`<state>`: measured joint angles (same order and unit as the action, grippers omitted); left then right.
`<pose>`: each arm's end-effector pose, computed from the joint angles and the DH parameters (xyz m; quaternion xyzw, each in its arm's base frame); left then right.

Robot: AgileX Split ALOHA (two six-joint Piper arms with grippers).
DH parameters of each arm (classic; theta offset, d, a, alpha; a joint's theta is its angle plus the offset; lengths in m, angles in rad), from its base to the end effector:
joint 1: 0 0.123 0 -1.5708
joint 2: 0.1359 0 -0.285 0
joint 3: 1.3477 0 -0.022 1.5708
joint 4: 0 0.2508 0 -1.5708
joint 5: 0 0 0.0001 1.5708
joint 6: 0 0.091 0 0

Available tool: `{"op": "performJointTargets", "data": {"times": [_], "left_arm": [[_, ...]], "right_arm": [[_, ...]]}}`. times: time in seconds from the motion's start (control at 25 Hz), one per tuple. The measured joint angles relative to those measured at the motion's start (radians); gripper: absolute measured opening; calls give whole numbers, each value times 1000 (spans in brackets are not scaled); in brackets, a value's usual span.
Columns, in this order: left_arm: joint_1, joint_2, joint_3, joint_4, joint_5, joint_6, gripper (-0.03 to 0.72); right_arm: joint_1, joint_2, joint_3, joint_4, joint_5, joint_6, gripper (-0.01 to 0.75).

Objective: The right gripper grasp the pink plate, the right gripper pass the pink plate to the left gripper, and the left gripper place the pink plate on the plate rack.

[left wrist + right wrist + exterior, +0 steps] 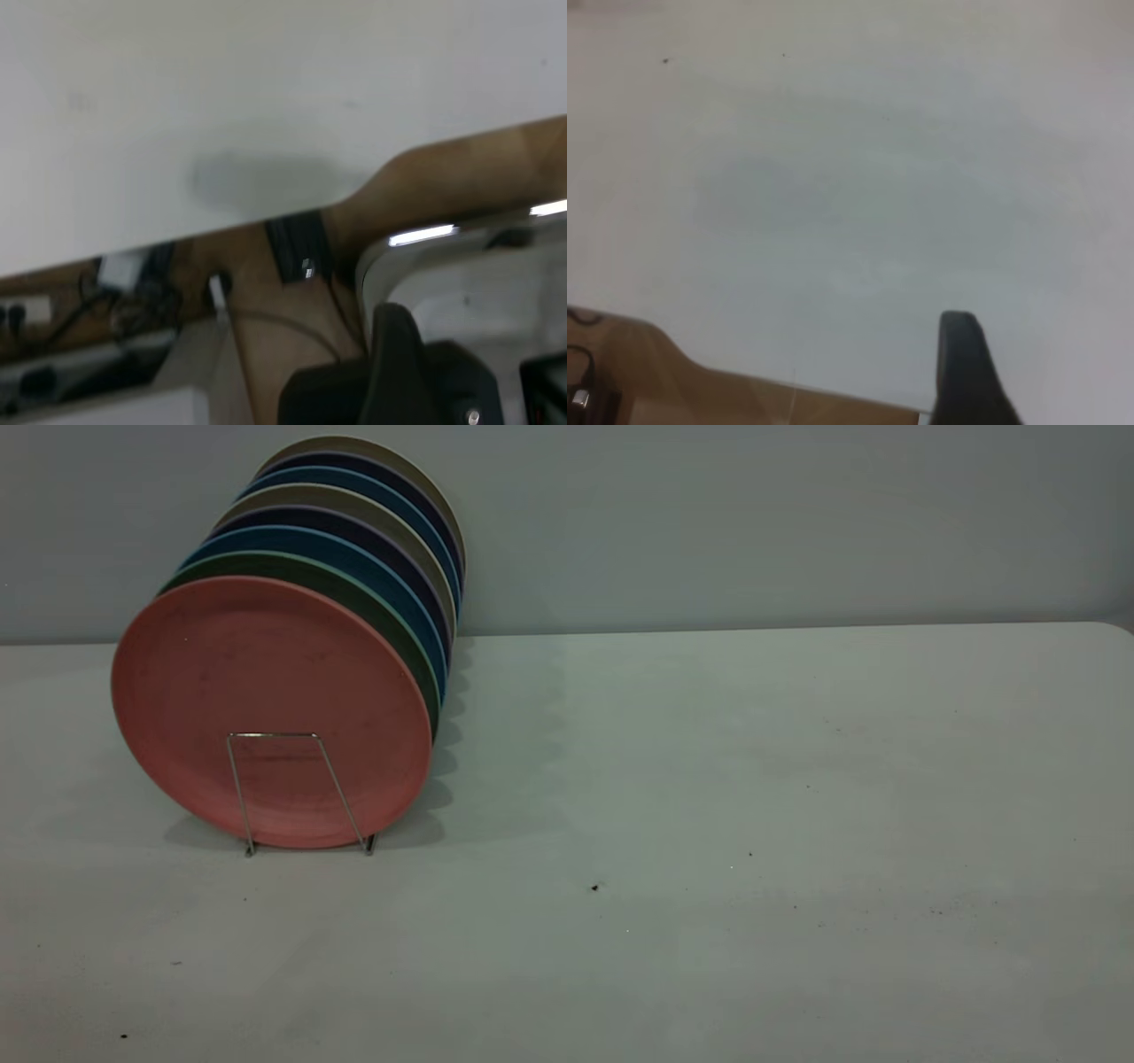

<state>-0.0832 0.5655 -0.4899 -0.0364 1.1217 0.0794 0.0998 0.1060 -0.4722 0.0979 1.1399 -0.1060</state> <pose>0.0727 -0.0091 0.2503 0.0751 0.9705 -0.0182 0.2282 0.0084 0.0090 0.2635 -0.0933 0.8979 0.0476 0.4275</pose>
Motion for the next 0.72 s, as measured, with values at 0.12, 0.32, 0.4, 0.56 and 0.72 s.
{"op": "performJointTargets", "data": {"times": [0.12, 0.32, 0.4, 0.56, 0.72], "left_arm": [[0, -61, 2, -5, -15, 0, 499], [0, -158, 2, -17, -16, 0, 499], [0, -201, 2, -19, -15, 0, 499], [0, -275, 2, -20, -13, 0, 499], [1, -354, 2, -24, -10, 0, 499]], "right_arm": [[0, 0, 0, 1, 0, 0, 471], [0, 0, 0, 1, 0, 0, 471], [0, -18, 0, 1, 0, 0, 471], [-30, -116, 0, 3, 1, 0, 471], [-43, -123, 0, 5, 3, 0, 471]]}}
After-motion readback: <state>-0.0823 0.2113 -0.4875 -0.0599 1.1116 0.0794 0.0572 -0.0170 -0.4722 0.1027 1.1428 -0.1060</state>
